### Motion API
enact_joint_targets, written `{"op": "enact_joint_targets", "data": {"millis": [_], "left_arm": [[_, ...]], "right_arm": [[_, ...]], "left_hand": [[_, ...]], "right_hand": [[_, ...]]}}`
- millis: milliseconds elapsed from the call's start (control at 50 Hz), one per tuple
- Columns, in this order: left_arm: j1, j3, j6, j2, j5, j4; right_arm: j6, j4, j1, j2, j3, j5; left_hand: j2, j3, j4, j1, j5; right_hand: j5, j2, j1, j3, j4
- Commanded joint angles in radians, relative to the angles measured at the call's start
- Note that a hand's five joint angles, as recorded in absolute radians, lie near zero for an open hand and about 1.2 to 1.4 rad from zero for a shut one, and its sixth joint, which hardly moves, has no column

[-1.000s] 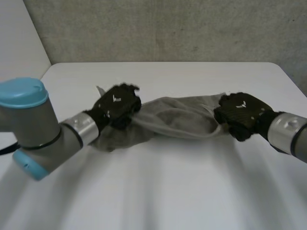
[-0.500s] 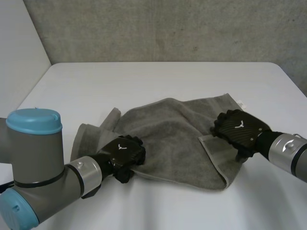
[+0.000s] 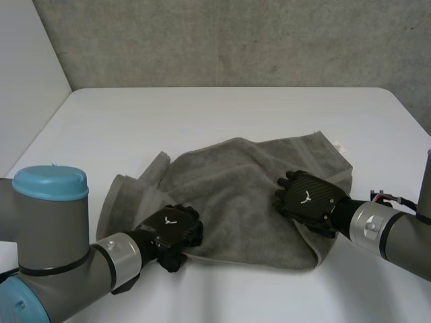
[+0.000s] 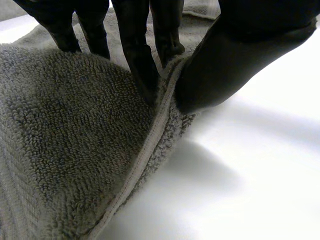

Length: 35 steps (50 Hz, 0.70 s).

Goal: Fold the towel.

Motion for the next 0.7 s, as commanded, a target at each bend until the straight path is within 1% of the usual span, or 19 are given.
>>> {"op": "enact_joint_targets", "data": {"millis": [20,60,280,480,500,520,540,580,620,700], "left_arm": [[-0.001,-0.005,0.000,0.001,0.000,0.001],[-0.001,-0.007,0.000,0.001,0.000,0.001],[0.002,-0.007,-0.002,0.005,0.002,-0.001],[0.003,-0.008,-0.002,0.005,0.002,-0.001],[0.003,-0.008,-0.002,0.005,0.002,-0.001],[0.003,-0.008,-0.002,0.005,0.002,-0.001],[0.003,-0.008,-0.002,0.005,0.002,-0.001],[0.005,-0.008,-0.002,0.005,0.003,-0.001],[0.005,-0.008,-0.002,0.005,0.003,-0.001],[0.006,-0.008,-0.002,0.005,0.005,-0.001]], "right_arm": [[-0.079,-0.002,0.014,0.065,-0.048,0.039],[-0.102,-0.002,0.038,0.106,-0.081,0.062],[-0.122,-0.008,0.063,0.195,-0.163,0.071],[-0.125,-0.011,0.070,0.218,-0.196,0.079],[-0.125,-0.012,0.072,0.220,-0.200,0.083],[-0.125,-0.012,0.072,0.220,-0.200,0.083],[-0.125,-0.012,0.070,0.220,-0.205,0.090],[-0.125,-0.012,0.067,0.220,-0.208,0.097],[-0.132,-0.012,0.058,0.217,-0.208,0.100],[-0.161,-0.002,0.055,0.214,-0.205,0.103]], "left_hand": [[0.010,-0.042,-0.056,0.006,-0.018],[0.010,-0.042,-0.056,0.006,-0.018],[0.001,-0.042,-0.056,-0.003,-0.026],[0.001,-0.042,-0.056,-0.003,-0.026],[0.001,-0.042,-0.056,-0.003,-0.026],[0.001,-0.042,-0.056,-0.003,-0.026],[0.001,-0.042,-0.056,-0.003,-0.026],[0.001,-0.042,-0.056,-0.003,-0.026],[0.001,-0.042,-0.056,-0.003,-0.026],[0.001,-0.042,-0.056,-0.003,-0.026]], "right_hand": [[-0.004,-0.022,-0.007,-0.050,-0.078],[-0.010,-0.028,-0.013,-0.050,-0.078],[-0.036,-0.054,-0.040,-0.050,-0.078],[-0.010,-0.028,-0.013,-0.050,-0.078],[0.039,0.022,0.036,-0.050,-0.078],[0.040,0.022,0.037,-0.050,-0.078],[0.121,0.103,0.118,-0.050,-0.078],[0.163,0.145,0.160,-0.050,-0.078],[0.277,0.259,0.274,-0.050,-0.078],[0.295,0.277,0.292,-0.050,-0.078]]}}
